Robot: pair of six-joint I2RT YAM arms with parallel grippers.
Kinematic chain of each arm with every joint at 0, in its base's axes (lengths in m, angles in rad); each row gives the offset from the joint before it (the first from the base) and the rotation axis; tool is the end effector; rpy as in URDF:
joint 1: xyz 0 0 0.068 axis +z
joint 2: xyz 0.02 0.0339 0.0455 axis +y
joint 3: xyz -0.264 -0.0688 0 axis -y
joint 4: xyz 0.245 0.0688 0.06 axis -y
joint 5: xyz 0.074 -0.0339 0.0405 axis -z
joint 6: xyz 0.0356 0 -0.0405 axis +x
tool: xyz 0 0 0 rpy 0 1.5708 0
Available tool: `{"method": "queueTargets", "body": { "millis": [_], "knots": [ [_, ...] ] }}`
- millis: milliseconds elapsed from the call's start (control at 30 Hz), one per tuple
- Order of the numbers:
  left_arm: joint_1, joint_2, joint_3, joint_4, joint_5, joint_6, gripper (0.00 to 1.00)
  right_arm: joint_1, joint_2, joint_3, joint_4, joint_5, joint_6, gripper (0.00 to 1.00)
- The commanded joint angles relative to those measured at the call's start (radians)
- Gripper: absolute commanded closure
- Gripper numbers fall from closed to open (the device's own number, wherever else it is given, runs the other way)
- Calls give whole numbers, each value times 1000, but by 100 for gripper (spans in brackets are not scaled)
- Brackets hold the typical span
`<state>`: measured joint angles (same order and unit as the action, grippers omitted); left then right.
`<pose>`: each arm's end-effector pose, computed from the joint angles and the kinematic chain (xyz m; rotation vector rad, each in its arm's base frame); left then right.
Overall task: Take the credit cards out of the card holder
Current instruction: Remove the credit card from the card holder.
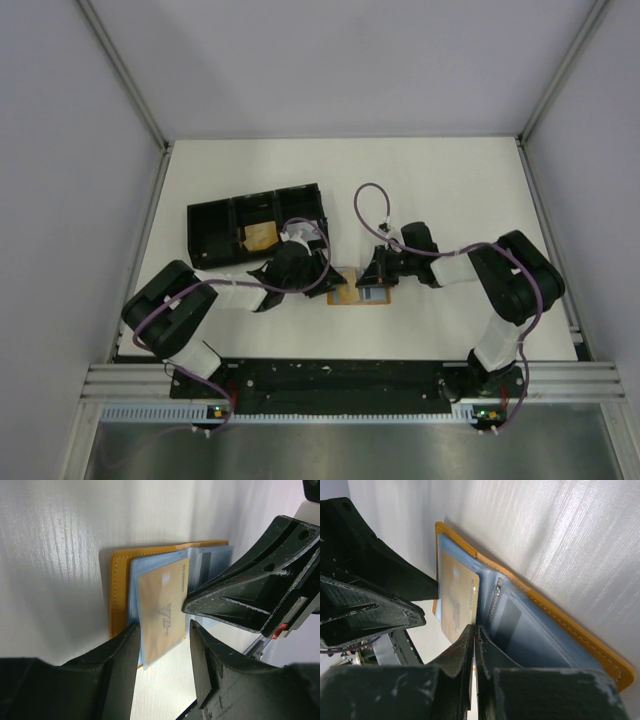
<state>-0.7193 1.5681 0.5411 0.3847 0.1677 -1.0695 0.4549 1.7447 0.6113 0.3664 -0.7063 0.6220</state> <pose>0.2103 -0.1921 0.1335 -0.3270 2.4435 -1.0915 0.2563 0.1511 0.1068 -0.1801 2.5020 1.3244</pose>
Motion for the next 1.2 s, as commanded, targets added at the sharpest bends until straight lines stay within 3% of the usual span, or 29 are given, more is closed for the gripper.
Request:
{"method": "queueTargets", "body": {
  "millis": [0, 233, 467, 533, 633, 1000, 1133, 1167],
  "knots": [
    [0, 55, 5, -12, 16, -7, 50, -5, 33, 21, 6, 25, -22, 100],
    [0, 50, -32, 66, 24, -30, 54, 2, 45, 28, 5, 18, -22, 100],
    [0, 9, -78, 143, 20, -33, 77, 2, 45, 27, 9, 18, -21, 100],
    [-2, 0, -82, 146, 15, -29, 89, 1, 44, 25, 17, 11, -18, 100],
    [0, -8, -92, 154, 13, -23, 100, -4, 41, 18, 31, -1, -11, 100],
    [14, -54, -145, 171, -7, -12, 100, -48, 3, -12, 61, -8, -7, 100],
    [12, -23, -176, 296, 30, -43, 100, -47, 19, -19, 150, -90, 30, 100],
    [12, -13, -188, 348, 39, -55, 100, -47, 22, -19, 157, -91, 35, 96]
  ]
}}
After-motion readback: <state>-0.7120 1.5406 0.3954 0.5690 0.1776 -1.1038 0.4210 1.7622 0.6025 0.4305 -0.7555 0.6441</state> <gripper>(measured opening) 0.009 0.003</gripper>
